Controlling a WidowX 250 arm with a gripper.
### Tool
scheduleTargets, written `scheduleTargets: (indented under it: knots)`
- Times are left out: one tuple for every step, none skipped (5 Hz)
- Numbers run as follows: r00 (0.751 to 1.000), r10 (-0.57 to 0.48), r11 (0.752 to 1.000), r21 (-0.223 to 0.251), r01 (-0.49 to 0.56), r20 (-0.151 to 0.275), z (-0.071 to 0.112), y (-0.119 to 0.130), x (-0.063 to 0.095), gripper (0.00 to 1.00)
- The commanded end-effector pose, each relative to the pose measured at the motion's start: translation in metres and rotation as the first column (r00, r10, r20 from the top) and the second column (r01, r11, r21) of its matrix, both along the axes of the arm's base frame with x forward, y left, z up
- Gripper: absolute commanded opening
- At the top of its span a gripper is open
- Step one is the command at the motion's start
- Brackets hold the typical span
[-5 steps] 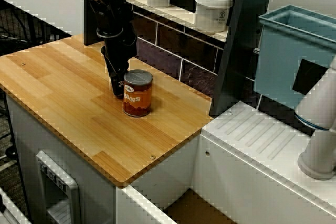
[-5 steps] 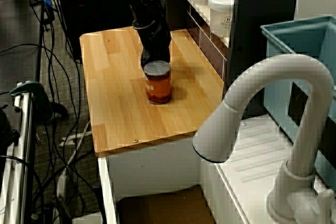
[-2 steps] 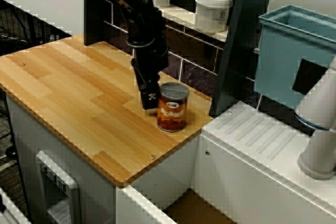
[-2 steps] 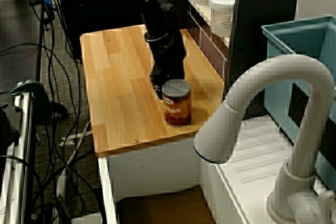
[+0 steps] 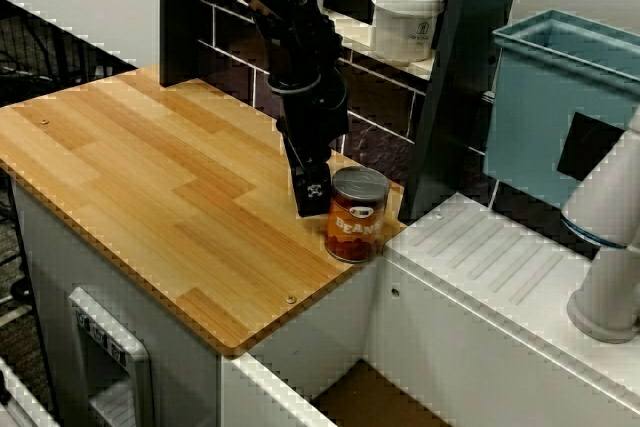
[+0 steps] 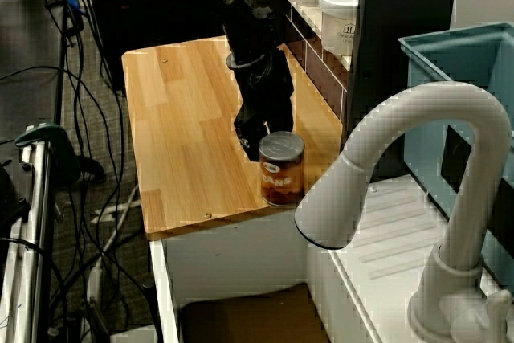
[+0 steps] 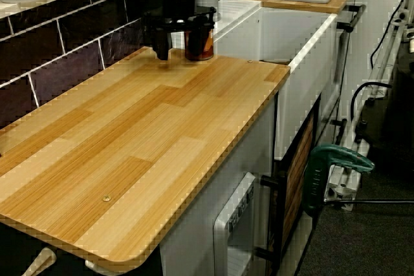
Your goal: Push into sink
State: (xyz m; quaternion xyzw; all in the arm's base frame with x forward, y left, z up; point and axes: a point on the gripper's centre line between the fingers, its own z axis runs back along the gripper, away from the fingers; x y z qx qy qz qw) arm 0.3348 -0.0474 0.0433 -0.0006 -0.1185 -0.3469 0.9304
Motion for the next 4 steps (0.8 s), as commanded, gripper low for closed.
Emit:
scheduleTargets:
  knots:
    - [0.995,-0.051,0.998,-0.021,0.053,0.081,0.031,-0.021,-0.008,1.00]
    - [0.993,-0.078,0.997,-0.019,0.080,0.093,0.037,-0.022,-0.011,1.00]
    - [0.971,-0.228,0.972,-0.043,0.232,0.076,0.038,-0.034,-0.015,1.00]
    - [0.950,-0.298,0.953,-0.024,0.301,0.093,0.039,-0.043,-0.024,1.00]
